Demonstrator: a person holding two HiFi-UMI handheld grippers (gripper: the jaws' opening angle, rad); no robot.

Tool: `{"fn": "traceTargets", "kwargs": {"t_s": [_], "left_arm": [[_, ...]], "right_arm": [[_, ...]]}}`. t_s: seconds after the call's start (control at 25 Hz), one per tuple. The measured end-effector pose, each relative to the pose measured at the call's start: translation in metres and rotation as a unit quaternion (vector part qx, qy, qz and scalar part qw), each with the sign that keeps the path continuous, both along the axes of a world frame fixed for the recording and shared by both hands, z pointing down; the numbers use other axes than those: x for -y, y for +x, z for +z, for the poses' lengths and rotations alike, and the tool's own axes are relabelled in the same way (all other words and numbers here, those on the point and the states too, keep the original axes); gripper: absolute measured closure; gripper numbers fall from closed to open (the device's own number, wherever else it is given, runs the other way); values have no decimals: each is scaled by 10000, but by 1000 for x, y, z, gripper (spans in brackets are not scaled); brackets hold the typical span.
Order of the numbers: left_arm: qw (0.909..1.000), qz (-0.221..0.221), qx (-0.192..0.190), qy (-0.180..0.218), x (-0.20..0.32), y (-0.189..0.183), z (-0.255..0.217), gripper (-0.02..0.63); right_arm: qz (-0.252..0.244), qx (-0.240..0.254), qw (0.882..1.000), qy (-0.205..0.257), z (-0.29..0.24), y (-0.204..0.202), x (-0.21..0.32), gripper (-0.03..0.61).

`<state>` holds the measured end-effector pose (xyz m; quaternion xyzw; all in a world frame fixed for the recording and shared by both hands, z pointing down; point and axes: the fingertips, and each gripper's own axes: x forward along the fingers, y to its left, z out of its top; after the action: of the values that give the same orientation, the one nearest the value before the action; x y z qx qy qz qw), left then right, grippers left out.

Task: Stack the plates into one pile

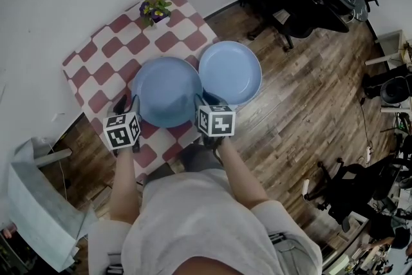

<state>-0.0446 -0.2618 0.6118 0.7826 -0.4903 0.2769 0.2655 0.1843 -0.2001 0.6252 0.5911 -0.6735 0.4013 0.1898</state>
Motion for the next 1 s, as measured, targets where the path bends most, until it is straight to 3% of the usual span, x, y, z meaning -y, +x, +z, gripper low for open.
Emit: {"fn": "traceTargets", "kwargs": {"t_s": [0.08, 0.24, 0.28, 0.48, 0.6, 0.72, 1.0], "left_arm": [[9996, -58, -116, 257, 7, 1, -15, 458], [9958, 77, -308, 859, 21, 19, -54, 571], [9942, 145, -359, 1005, 24, 26, -64, 599], [9799, 666, -702, 1743, 36, 69, -117, 609], [9680, 1076, -824, 2111, 40, 97, -140, 609], [9614, 1450, -990, 2120, 43, 125, -147, 609], [9483, 2557, -1345, 1311, 57, 195, -140, 609]], "right_arm": [[9, -10, 9997, 225, -10, 3, 4, 471], [112, -42, 9955, 943, -46, 19, 16, 577], [144, -26, 9935, 1131, -56, 24, 18, 577], [364, -84, 9785, 2026, -107, 57, 24, 577], [459, -229, 9710, 2335, -126, 75, 22, 577], [632, -347, 9682, 2395, -132, 96, 17, 577], [1424, -423, 9679, 2028, -114, 156, 0, 574]]}}
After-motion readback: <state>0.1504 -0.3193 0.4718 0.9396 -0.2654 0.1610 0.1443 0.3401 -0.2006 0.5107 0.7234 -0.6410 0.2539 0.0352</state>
